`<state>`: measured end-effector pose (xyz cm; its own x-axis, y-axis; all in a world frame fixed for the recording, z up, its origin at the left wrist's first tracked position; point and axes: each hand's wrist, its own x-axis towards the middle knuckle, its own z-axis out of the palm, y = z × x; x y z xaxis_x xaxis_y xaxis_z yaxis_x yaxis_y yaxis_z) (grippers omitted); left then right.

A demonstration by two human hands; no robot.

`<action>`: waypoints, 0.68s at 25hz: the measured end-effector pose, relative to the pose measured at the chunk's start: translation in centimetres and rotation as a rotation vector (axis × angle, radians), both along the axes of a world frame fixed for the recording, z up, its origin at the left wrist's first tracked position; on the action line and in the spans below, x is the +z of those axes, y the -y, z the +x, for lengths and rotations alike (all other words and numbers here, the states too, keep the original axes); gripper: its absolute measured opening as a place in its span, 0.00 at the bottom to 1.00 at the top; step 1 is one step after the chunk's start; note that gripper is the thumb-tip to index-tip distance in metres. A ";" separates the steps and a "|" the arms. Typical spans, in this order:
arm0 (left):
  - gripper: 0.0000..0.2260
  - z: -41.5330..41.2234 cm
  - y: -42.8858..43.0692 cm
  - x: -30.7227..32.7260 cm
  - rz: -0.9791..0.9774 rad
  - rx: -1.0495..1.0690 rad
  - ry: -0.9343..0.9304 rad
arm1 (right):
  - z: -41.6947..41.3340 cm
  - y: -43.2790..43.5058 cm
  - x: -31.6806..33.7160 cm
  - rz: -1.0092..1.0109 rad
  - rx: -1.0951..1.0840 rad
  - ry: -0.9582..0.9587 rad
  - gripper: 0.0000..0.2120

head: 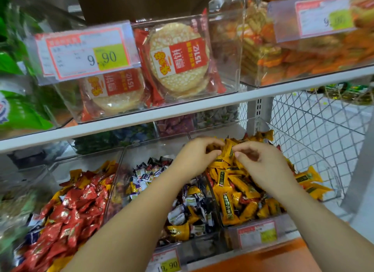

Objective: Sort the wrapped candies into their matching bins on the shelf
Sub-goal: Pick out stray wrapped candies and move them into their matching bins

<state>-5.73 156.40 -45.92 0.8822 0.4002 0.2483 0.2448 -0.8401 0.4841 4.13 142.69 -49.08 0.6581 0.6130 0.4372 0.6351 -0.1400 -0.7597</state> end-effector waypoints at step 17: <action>0.10 -19.1 -7.3 -2.8 -0.060 0.421 0.203 | -10.6 -10.9 0.0 -0.308 0.313 0.114 0.12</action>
